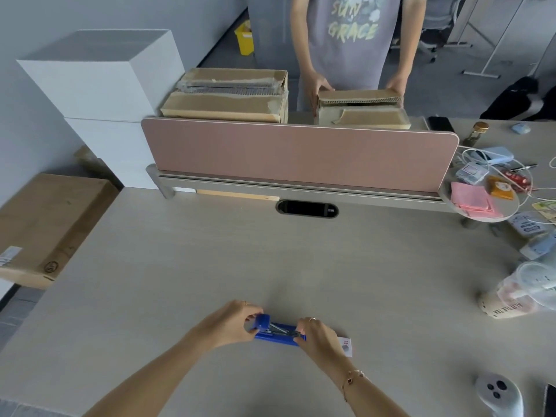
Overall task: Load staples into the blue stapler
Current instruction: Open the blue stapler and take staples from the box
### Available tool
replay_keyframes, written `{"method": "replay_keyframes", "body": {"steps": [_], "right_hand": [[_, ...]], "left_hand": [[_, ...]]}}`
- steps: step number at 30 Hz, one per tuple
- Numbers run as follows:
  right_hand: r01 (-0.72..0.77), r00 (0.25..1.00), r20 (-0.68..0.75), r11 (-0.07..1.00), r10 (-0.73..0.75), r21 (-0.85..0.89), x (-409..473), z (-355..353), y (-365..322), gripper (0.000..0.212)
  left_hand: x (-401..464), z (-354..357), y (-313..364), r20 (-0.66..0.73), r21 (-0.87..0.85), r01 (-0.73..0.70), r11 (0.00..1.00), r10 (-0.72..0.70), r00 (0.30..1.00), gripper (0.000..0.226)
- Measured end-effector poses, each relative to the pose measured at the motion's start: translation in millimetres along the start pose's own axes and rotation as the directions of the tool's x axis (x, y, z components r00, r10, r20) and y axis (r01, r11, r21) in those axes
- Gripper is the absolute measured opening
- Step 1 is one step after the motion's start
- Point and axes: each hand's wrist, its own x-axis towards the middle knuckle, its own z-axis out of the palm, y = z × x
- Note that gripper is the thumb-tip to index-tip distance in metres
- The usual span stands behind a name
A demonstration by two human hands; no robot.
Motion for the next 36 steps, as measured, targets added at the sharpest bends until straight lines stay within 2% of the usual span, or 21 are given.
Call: {"method": "replay_keyframes", "body": {"steps": [5,12,16,23,30,34,36], "right_hand": [[0.017,1.000,0.024,1.000,-0.016,-0.008,1,-4,0,0.016],[0.028,0.999,0.041,0.999,-0.026,-0.026,2,-6,-2,0.014],[0.031,0.997,0.074,0.999,-0.027,-0.045,5,-8,-4,0.009],[0.052,0.996,0.069,0.996,-0.048,-0.065,4,-7,-6,0.008],[0.054,0.995,0.089,0.988,-0.041,-0.142,9,-10,-14,0.009],[0.048,0.995,0.093,0.987,-0.035,-0.152,9,-10,-12,0.011],[0.048,0.995,0.095,0.988,-0.035,-0.144,7,-12,-10,0.013]], "left_hand": [[-9,-12,-15,0.007,-0.059,0.021,0.998,-0.021,1.000,0.012],[-27,-17,-49,0.002,0.077,0.132,0.988,-0.132,0.991,0.010],[-29,-10,-58,-0.054,0.169,0.205,0.964,-0.199,0.979,0.010],[-22,-3,-65,-0.057,0.270,0.214,0.939,-0.206,0.977,0.004],[-23,28,-83,-0.030,0.386,0.247,0.889,-0.255,0.966,0.040],[-23,34,-87,-0.047,0.374,0.259,0.891,-0.261,0.964,0.042],[-24,31,-81,-0.029,0.332,0.237,0.913,-0.241,0.970,0.034]]}}
